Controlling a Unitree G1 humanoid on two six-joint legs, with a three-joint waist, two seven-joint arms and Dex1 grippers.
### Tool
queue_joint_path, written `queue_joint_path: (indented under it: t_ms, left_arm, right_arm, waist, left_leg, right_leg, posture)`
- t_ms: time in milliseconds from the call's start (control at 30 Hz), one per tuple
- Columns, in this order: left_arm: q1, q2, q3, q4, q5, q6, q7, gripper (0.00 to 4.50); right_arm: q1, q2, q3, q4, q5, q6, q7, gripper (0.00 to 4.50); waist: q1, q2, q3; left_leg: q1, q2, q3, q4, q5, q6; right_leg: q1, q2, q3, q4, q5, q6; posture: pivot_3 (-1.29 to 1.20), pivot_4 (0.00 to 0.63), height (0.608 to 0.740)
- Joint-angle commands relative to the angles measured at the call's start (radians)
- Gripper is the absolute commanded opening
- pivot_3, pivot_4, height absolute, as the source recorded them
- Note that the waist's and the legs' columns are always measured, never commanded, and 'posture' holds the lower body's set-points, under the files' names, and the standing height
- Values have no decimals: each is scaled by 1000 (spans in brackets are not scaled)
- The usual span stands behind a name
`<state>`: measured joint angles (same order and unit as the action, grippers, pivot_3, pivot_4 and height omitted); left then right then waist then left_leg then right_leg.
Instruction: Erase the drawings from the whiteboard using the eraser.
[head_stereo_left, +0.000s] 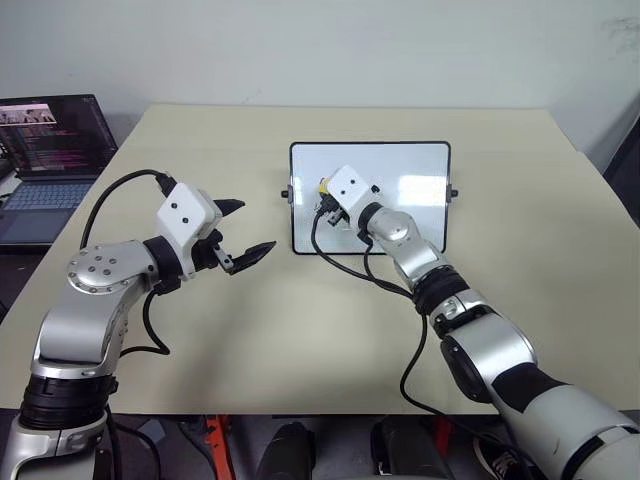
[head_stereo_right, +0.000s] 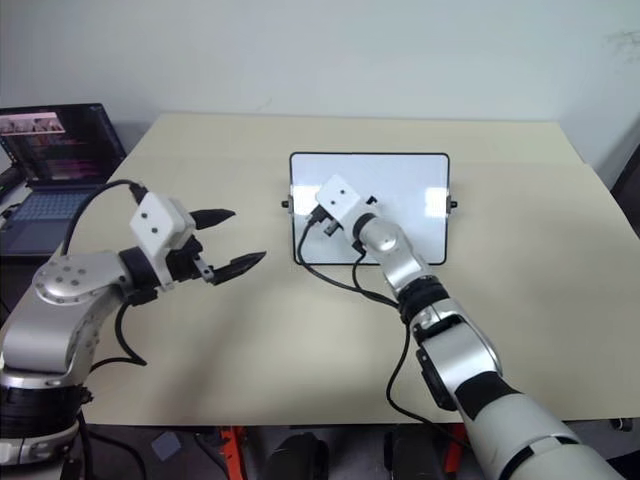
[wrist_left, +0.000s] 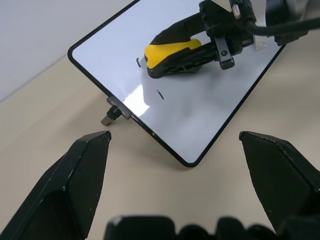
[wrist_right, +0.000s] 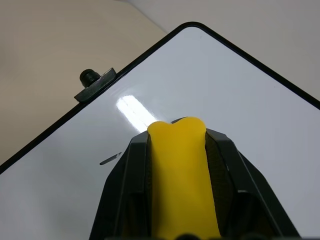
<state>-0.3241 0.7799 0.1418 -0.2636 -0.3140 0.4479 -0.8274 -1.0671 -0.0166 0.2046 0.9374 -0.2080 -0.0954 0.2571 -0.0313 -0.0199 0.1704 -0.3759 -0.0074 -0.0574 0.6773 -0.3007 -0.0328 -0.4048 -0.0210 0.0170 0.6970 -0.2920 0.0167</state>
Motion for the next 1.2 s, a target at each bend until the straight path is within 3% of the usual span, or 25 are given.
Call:
queue_joint_path:
  t_ms: [33,233,700,1200]
  left_arm:
    - [-16,5,6,-14,-7,-17,-3,4500]
    - [-19,4,4,-7,-3,-22,-10,4500]
    - [-6,14,11,-25,-7,-15,-16,4500]
    - [-7,8,9,-29,-9,-11,-7,4500]
  right_arm:
    - [-40,6,-47,-76,36,28,-26,1174]
    - [-79,47,-60,-110,55,52,-51,1174]
    - [-151,156,-47,78,32,-19,-105,1174]
    - [-170,116,-33,192,-9,-44,-140,1174]
  waist:
    - [-1,0,0]
    - [-11,0,0]
    - [-26,0,0]
    - [-26,0,0]
  left_leg:
    - [0,0,0,0,0,0]
    - [-6,1,1,-1,0,0]
    - [-7,1,1,-4,0,0]
    - [-6,1,2,-7,0,-1]
  right_leg:
    - [0,0,0,0,0,0]
    - [-6,0,0,-2,0,0]
    - [-7,0,0,-6,0,0]
    - [-7,0,0,-7,0,0]
  posture:
    - [0,150,740]
    - [0,150,740]
    - [0,150,740]
    - [0,150,740]
